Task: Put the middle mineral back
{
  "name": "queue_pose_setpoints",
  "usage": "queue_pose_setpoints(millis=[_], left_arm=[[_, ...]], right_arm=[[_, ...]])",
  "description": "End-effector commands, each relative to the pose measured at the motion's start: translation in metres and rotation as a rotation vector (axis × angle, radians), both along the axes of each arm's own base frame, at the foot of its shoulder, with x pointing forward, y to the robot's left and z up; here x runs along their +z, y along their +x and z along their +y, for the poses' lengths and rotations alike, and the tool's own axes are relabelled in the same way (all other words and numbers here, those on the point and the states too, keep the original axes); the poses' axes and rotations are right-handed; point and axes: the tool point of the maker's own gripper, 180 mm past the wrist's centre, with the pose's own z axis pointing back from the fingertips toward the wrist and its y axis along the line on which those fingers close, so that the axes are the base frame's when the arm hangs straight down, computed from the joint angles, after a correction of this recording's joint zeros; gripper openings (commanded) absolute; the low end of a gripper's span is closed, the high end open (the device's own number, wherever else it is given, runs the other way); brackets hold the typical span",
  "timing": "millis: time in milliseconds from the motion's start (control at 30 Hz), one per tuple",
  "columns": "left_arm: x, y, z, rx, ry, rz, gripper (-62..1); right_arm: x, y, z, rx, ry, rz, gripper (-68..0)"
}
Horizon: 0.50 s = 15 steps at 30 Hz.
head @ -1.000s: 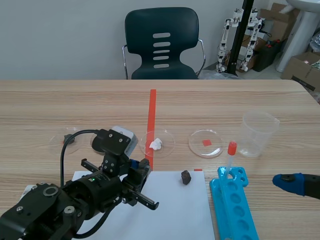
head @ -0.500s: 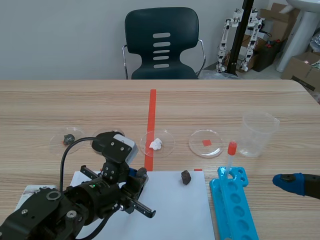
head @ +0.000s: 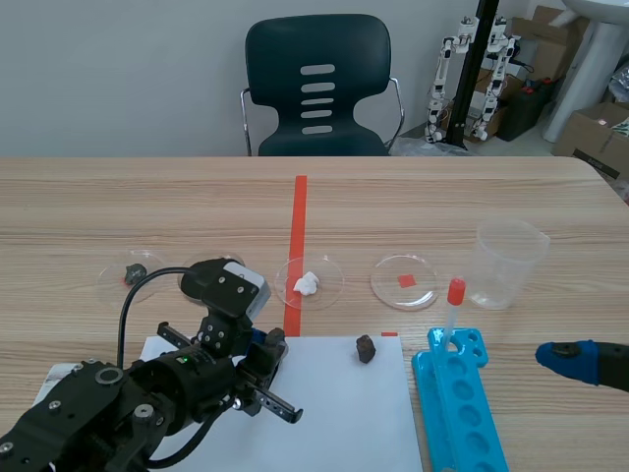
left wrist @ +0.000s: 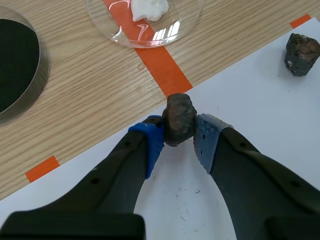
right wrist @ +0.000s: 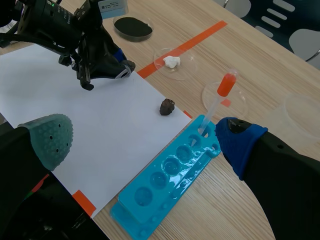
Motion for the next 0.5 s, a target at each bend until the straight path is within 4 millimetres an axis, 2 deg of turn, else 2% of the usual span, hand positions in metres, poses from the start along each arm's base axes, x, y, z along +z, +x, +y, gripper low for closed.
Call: queue_pose_setpoints(millis=[0,33,100,233,300,467], left_arm=[[0.0094,0.0059,-0.0039,-0.002,-0.021,-0.032,-30.5],[0.0093,0.0057,-0.0039,-0.002,-0.021,-0.032,-23.6],[0.0094,0.0057,-0.0040,-0.002,-0.021,-0.032,-14.0],[0.0096,0.0058,-0.0042,-0.003,-0.022,-0.033,-0.7],[0.0100,0.0060,-0.0043,-0.002,-0.023,-0.035,1.4],[0.0137,0.0046,-0.0059,-0.004,-0.032,-0.046,1.4]], right_arm=[[0.0060,0.0024,0.0002,-0.004,0.015,-0.020,-8.4],[0.0060,0.0024,0.0002,-0.004,0.015,-0.020,-8.4],[0.0060,0.0024,0.0002,-0.004,0.015,-0.020,-8.4],[0.0060,0.0024,0.0002,-0.004,0.015,-0.020,-8.4],[0.0060,0.0024,0.0002,-0.004,0.015,-0.020,-8.4],[0.0060,0.0024,0.0002,-0.004,0.015,-0.020,-8.4]])
